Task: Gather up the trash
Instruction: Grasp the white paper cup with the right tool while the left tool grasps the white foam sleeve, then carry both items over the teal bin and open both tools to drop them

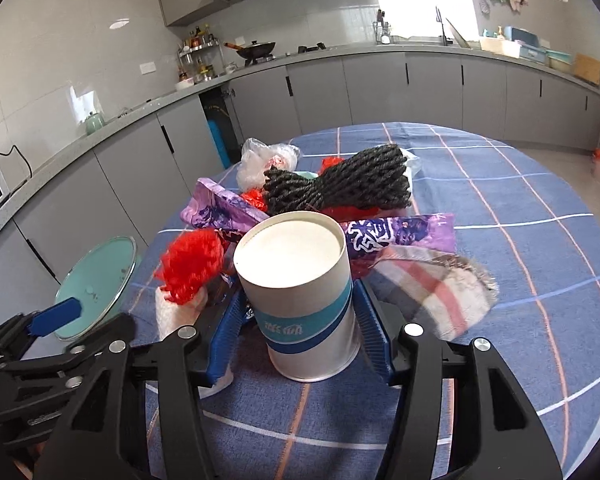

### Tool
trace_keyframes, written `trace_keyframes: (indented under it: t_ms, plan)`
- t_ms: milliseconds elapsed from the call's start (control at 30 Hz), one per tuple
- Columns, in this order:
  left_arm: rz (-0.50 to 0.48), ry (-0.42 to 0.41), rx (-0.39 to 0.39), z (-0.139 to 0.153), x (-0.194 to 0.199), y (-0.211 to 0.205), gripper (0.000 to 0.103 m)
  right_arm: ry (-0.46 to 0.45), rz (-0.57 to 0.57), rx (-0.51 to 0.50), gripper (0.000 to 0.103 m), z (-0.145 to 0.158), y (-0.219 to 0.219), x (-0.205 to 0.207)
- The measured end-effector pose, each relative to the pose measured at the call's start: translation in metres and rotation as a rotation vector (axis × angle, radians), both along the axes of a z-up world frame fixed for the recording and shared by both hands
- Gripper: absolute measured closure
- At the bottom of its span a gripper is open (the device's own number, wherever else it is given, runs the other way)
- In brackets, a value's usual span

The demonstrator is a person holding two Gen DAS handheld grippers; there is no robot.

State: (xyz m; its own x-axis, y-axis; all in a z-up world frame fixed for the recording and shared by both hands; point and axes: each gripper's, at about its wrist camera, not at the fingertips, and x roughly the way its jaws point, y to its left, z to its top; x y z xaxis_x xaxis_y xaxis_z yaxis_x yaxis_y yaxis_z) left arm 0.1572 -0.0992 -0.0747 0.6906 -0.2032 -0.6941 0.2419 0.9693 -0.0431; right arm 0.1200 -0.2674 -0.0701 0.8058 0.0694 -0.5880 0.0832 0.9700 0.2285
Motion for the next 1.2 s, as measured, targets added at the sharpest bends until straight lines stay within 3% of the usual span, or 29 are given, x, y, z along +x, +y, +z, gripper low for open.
trace_keyframes:
  t_ms: [267, 400, 433, 533, 633, 833, 1100, 1200]
  plan:
    - [-0.037, 0.085, -0.008, -0.019, 0.009, -0.036, 0.019, -0.072, -0.053, 0.022, 0.048, 0.021, -0.023, -0.027]
    - [-0.053, 0.121, 0.005, -0.033, 0.013, -0.046, 0.045, -0.081, -0.073, 0.038, 0.048, 0.023, -0.03, -0.032]
    - [-0.064, 0.101, 0.018, -0.033, 0.011, -0.046, 0.061, -0.083, -0.077, 0.04, 0.048, 0.024, -0.031, -0.032]
    - [-0.079, 0.108, -0.057, -0.028, 0.009, -0.033, 0.077, -0.095, -0.088, 0.045, 0.048, 0.031, -0.033, -0.034]
    - [-0.087, 0.028, -0.033, -0.014, -0.002, -0.02, 0.077, -0.128, -0.093, 0.047, 0.048, 0.04, -0.032, -0.036]
    - [-0.048, -0.096, -0.064, 0.011, -0.018, 0.018, 0.077, -0.215, -0.072, 0.047, 0.048, 0.063, -0.017, -0.036]
    - [0.086, -0.142, -0.044, 0.033, -0.006, 0.07, 0.077, -0.251, 0.05, 0.032, 0.048, 0.087, 0.035, -0.009]
    - [0.18, -0.137, 0.001, 0.035, 0.002, 0.099, 0.077, -0.238, 0.13, 0.039, 0.047, 0.087, 0.067, 0.008]
